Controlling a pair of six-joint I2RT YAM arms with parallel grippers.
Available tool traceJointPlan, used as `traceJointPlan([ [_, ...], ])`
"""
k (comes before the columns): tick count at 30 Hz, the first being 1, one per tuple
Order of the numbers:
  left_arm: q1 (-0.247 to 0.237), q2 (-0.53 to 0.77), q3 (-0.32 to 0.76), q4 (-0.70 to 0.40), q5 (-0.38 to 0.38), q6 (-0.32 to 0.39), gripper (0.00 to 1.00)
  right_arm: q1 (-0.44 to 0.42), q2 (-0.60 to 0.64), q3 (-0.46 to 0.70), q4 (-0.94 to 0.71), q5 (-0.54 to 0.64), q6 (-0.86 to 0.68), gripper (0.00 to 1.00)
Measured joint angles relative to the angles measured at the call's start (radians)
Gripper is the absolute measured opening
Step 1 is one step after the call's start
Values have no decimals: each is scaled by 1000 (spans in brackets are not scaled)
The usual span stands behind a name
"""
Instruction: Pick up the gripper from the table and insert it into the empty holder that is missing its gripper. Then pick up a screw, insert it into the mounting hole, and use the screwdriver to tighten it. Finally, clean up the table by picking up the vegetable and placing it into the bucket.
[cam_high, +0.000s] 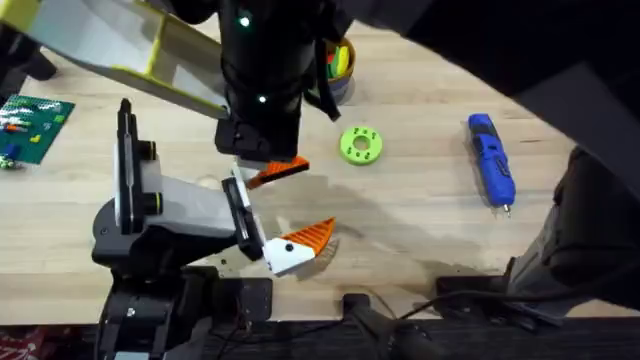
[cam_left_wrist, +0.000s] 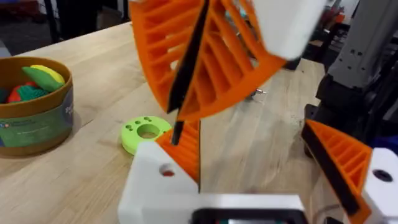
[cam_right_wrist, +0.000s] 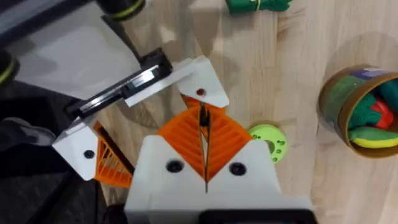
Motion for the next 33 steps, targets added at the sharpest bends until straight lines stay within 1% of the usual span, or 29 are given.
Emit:
traceJointPlan([
  [25, 0, 0, 0, 0, 0, 0, 988, 0, 1, 0, -9, 0, 0, 6],
  [33, 0, 0, 0, 0, 0, 0, 988, 0, 30, 0, -9, 0, 0, 7],
])
